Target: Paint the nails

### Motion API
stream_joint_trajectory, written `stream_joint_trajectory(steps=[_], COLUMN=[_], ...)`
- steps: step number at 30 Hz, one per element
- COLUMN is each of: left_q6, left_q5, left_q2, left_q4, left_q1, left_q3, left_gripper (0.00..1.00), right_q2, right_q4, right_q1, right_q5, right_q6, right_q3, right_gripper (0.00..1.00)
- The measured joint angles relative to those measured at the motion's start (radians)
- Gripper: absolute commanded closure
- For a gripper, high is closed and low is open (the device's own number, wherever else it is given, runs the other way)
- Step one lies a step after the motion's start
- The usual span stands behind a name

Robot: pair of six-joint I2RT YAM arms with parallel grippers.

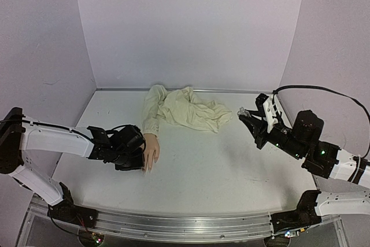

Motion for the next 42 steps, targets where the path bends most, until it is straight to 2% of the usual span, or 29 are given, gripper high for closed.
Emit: stream_joint_trajectory(steps=[42], left_q6=[-0.012], left_q5=[0.042], left_q2=[0.023], left_q4=[0.003], left_q1=[0.000], left_q3=[0.000], left_gripper=[1.00], right_q2=[0.000], right_q4=[0.000], right_q1=[-0.002], right_q5=[0.000], right_q6=[0.003], right_q3=[-0.002], right_gripper=[1.00])
